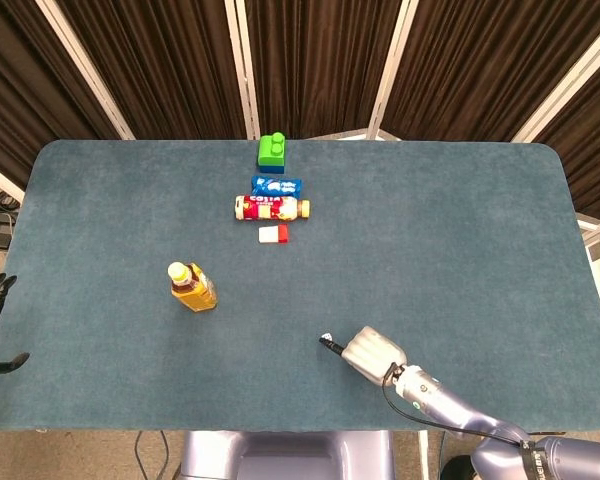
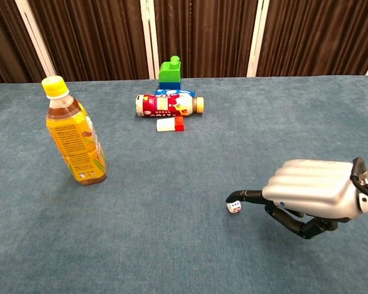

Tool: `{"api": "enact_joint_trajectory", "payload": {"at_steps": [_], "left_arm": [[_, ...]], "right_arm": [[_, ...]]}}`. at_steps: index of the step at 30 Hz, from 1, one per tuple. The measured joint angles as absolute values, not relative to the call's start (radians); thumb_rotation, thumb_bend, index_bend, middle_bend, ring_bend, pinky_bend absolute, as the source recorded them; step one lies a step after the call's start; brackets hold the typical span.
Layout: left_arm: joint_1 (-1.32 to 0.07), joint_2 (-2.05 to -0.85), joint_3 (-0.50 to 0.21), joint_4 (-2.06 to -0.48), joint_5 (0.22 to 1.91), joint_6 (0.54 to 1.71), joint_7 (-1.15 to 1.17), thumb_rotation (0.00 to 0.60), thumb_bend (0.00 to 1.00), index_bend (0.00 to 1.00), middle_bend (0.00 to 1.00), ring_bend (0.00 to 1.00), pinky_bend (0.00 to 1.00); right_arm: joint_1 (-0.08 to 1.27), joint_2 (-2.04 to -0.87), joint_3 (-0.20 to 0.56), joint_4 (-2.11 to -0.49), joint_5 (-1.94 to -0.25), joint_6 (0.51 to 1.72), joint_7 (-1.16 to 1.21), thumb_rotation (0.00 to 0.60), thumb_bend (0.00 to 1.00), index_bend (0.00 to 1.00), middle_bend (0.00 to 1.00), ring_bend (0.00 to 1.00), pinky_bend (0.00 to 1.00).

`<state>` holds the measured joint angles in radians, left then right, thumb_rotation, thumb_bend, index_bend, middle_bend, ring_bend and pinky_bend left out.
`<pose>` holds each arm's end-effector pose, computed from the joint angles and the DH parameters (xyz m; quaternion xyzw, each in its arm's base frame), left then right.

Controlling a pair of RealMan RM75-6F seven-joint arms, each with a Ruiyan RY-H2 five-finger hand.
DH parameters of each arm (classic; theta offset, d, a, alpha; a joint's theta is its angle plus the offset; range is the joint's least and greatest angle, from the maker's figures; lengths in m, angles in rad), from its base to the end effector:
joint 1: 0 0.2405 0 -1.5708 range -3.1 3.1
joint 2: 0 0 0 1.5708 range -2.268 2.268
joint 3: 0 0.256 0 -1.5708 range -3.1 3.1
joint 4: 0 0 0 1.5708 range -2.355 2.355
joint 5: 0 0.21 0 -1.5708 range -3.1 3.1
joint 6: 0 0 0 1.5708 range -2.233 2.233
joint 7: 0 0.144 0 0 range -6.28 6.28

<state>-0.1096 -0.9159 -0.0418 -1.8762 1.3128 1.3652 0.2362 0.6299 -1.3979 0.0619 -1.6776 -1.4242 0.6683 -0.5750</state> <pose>-0.2973 0.1798 0.1885 -0.6091 -0.4079 -0.2741 0.6225 -0.1670 -0.2555 -0.0309 0.9051 -0.2234 0.2246 0.2836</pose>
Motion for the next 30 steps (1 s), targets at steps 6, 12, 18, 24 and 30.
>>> {"api": "enact_joint_trajectory", "payload": {"at_steps": [6,12,18,24,30], "left_arm": [[-0.112,-0.917,-0.04,-1.876,1.313,1.364,0.239,0.6,0.0,0.0,0.0,0.0,0.0],[-0.113,-0.916,-0.039,-1.877,1.311,1.363,0.24,0.6,0.0,0.0,0.0,0.0,0.0],[-0.114,-0.916,-0.036,-1.878,1.312,1.361,0.241,0.6,0.0,0.0,0.0,0.0,0.0],[-0.115,-0.915,-0.035,-1.878,1.312,1.36,0.239,0.6,0.0,0.0,0.0,0.0,0.0],[-0.117,-0.915,-0.034,-1.877,1.311,1.357,0.24,0.6,0.0,0.0,0.0,0.0,0.0]], "right_arm": [[0.641,-1.397,0.051,-1.675,-1.403,0.68,-0.583,0.6,0.86,0.0,0.64,0.61,0.93],[0.65,-1.399,0.037,-1.671,-1.387,0.689,-0.588,0.6,0.85,0.0,0.64,0.61,0.94],[0.657,-1.399,0.021,-1.668,-1.377,0.699,-0.59,0.6,0.85,0.0,0.64,0.61,0.94],[0.66,-1.393,0.011,-1.661,-1.355,0.705,-0.591,0.6,0.85,0.0,0.64,0.61,0.94],[0.658,-1.378,-0.003,-1.644,-1.331,0.711,-0.582,0.6,0.85,0.0,0.64,0.61,0.94]]}}
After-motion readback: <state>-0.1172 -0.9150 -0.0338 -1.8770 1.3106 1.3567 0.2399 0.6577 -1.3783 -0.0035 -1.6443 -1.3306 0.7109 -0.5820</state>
